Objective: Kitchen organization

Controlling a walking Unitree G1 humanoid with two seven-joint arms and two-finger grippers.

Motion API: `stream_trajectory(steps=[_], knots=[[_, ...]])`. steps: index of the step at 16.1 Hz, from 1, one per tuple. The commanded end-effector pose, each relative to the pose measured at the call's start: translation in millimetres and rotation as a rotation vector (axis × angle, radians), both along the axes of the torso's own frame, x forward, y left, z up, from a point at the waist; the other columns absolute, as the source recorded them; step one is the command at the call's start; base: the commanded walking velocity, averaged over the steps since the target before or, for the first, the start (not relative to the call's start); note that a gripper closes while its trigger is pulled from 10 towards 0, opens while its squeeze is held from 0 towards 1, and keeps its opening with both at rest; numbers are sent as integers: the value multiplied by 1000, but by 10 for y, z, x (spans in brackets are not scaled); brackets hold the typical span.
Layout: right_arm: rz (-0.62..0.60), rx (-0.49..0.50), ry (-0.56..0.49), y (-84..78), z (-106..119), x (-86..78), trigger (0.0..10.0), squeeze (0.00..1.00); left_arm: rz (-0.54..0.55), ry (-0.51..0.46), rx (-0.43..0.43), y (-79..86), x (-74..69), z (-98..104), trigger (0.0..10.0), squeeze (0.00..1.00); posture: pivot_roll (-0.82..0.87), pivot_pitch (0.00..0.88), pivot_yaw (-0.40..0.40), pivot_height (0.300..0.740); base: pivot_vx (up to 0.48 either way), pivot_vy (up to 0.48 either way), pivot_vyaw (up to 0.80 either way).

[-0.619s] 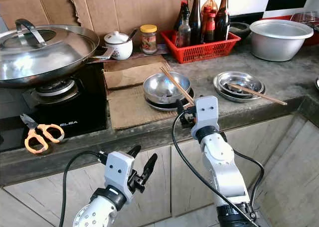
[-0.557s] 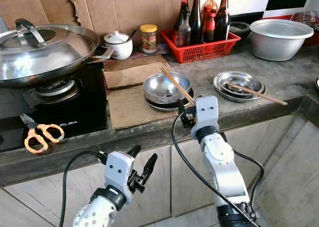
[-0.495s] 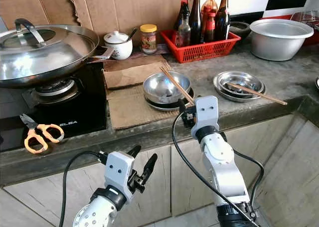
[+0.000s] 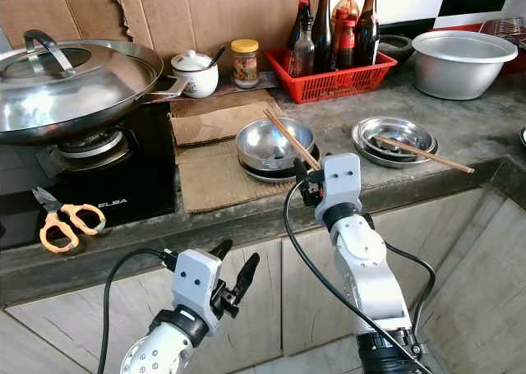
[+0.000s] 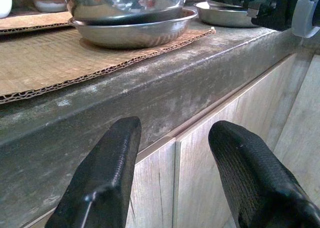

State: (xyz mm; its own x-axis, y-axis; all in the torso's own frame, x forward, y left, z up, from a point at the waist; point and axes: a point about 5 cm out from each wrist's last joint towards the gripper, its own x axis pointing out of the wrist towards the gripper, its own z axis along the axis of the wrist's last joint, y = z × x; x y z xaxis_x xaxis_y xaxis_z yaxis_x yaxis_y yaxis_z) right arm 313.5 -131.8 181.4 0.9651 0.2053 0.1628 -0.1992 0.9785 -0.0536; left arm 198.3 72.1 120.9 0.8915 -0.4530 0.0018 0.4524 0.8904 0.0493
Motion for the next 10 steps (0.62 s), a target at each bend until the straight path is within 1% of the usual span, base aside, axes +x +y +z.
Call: stream_trajectory(steps=[1, 2, 3, 10], knots=[[15, 5, -24, 12, 52, 22, 10000, 0, 7, -1, 3, 15, 4, -1, 10000, 0, 88, 24, -13, 740, 0, 0, 0], [15, 5, -24, 13, 54, 24, 10000, 0, 8, -1, 3, 17, 5, 0, 10000, 0, 89, 25, -14, 740, 0, 0, 0], [19, 7, -23, 16, 54, 27, 0, 0, 8, 0, 3, 18, 4, 1, 10000, 0, 90, 23, -13, 740, 0, 0, 0], [26, 12, -22, 29, 43, 19, 0, 0, 9, 8, 8, 24, -3, -17, 10000, 0, 92, 15, -13, 740, 0, 0, 0]])
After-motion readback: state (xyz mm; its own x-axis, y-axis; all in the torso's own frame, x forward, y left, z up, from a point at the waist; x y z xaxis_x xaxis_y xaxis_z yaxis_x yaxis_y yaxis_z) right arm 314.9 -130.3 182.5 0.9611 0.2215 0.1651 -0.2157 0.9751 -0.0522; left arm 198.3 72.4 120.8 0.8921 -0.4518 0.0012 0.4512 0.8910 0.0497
